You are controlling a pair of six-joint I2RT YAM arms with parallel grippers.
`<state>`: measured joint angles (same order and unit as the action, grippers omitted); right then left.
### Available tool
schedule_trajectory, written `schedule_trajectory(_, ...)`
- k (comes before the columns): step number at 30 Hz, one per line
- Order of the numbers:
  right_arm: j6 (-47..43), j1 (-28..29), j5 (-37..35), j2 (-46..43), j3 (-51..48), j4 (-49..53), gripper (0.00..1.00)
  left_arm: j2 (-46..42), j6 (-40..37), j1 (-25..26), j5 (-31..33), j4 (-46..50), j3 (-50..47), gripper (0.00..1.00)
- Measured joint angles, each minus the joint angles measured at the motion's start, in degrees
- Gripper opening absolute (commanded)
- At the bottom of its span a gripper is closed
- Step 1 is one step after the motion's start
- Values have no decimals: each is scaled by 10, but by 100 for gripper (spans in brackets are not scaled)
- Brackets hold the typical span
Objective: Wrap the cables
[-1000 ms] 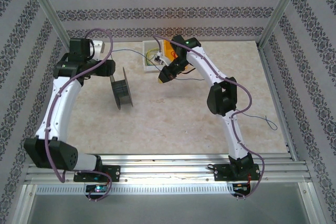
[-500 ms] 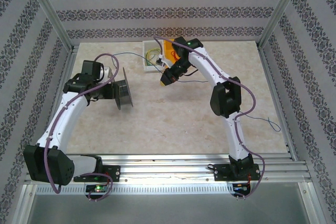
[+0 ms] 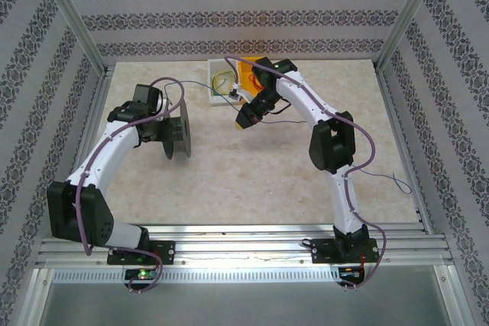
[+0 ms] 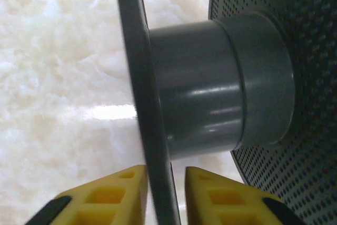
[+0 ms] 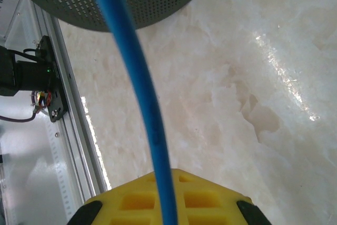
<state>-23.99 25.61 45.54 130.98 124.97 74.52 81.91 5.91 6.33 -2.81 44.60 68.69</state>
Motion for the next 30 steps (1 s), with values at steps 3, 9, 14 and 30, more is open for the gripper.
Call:
schedule_trajectory(3,-2,0,5,-5,-11,-2,0,21,-15,0,17,0,32,14)
schedule_trajectory(9,-4,0,24,-18,-33,-5,0,56,-57,1,40,2,76,2)
schedule_trajectory(14,-4,0,34,-19,-45,-7,0,79,-86,0,57,9,105,2)
schedule_trajectory(30,-2,0,39,-17,-49,-18,0,89,-125,-49,54,10,114,46)
